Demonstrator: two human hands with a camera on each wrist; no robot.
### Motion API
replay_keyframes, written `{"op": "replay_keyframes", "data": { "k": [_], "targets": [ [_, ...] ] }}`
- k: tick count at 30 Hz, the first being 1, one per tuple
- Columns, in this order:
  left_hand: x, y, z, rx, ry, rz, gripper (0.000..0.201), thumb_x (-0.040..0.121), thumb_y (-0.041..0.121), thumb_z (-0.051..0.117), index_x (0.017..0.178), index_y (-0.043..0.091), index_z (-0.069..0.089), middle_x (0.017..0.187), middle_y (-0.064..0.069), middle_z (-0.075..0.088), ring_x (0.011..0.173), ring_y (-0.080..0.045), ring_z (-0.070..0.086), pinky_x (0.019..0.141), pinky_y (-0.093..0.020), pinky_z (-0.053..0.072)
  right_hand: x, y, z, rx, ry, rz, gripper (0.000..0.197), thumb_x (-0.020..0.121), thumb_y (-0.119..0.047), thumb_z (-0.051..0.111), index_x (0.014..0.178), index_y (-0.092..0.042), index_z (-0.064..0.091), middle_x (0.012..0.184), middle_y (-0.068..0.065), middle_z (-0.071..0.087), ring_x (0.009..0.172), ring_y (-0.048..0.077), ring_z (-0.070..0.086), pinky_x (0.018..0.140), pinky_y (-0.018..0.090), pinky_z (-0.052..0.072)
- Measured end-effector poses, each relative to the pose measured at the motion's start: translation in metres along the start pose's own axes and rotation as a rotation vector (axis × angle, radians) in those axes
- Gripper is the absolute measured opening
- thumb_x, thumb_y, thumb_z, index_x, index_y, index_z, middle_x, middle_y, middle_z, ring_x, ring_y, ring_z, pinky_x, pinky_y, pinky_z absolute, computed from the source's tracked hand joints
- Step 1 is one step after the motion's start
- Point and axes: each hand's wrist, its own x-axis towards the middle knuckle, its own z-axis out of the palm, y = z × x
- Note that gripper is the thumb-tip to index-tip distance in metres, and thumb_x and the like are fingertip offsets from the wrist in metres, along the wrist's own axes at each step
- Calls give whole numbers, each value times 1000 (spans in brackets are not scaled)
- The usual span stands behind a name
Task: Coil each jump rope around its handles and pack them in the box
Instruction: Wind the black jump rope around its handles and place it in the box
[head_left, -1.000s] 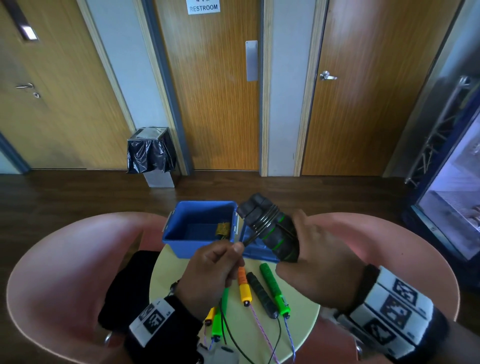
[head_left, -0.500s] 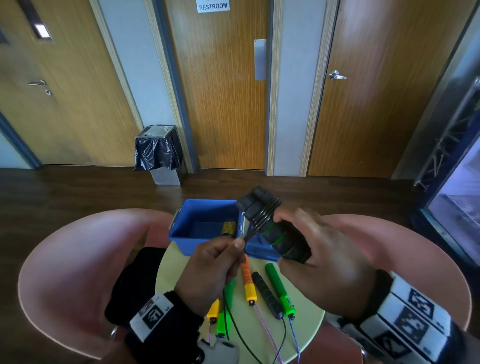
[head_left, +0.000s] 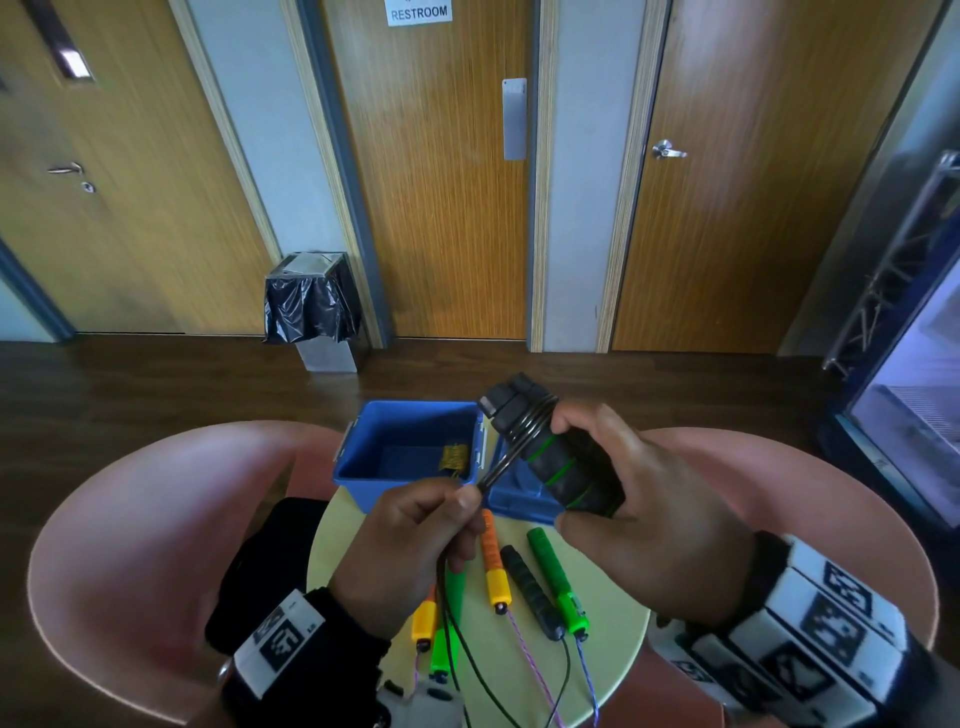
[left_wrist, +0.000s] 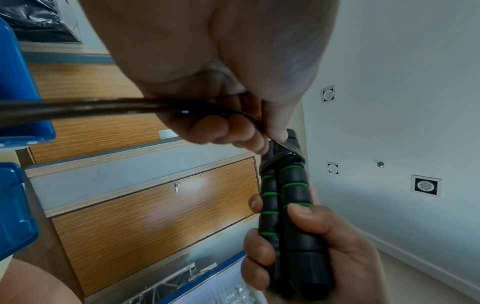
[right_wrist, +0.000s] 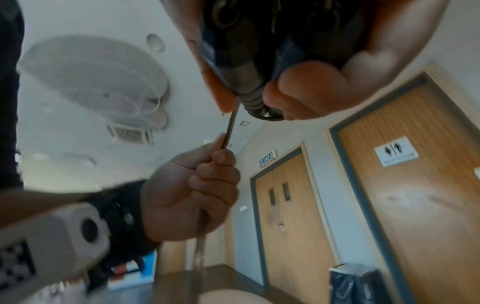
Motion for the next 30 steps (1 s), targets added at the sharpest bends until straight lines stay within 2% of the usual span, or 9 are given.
{"op": "replay_keyframes", "data": {
  "k": [3,6,9,12,16,18,22,27,30],
  "targets": [
    [1,6,3,-50,7,3,38,78,51,60,62,17,67,50,-3,51,48,-13,45,50,-21,38,2,-2,1,342,-61,77,62,71,-5,73,112,-41,43,85,5,61,50,15,46,47,28,40],
    [7,13,7,-81,23,-2,37,75,53,61,60,19,67,49,-4,48,45,-13,41,48,-21,35,5,-1,6,738,-118,153,63,60,-5,72,111,-34,48,73,5,55,52,17,46,47,26,39],
    [14,18,11,-116,20,-8,37,75,53,62,59,21,66,48,-2,47,44,-11,39,47,-21,32,9,1,9,1019,-173,184,60,52,-7,73,102,-32,52,81,20,50,46,23,44,40,25,38],
    [20,21,19,-128,32,-1,37,74,53,62,58,20,65,47,-2,46,43,-12,38,46,-20,31,10,3,12,1202,-219,204,58,53,-7,70,102,-32,52,87,23,51,47,23,44,40,26,38],
    [29,26,30,-187,35,-18,36,71,51,65,55,19,64,46,-2,44,43,-12,35,45,-22,26,6,8,13,1447,-303,289,62,58,-7,65,113,-29,49,90,19,51,53,22,42,47,28,39],
    [34,29,34,-207,29,-24,36,70,51,66,56,18,62,49,-7,47,44,-13,35,46,-25,24,6,12,12,1536,-339,317,66,61,-7,66,121,-27,47,92,18,53,55,23,42,49,29,39],
    [41,34,41,-236,10,-117,36,72,48,71,56,18,58,55,-15,56,47,-17,33,45,-26,21,8,20,13,1646,-412,371,92,61,-11,77,141,-12,31,95,18,54,54,25,48,50,30,43],
    [43,36,44,-318,-38,-259,39,72,40,77,57,14,53,48,-5,54,44,-13,26,48,-29,11,6,27,10,1667,-426,381,93,64,-12,78,142,-11,27,96,19,52,54,25,48,51,31,45],
    [43,38,46,-320,-45,-268,36,71,42,67,55,13,51,43,1,48,40,-10,24,51,-32,8,7,28,9,1627,-408,379,92,65,-11,76,142,-12,27,95,19,53,54,25,47,50,31,44]
  ]
}}
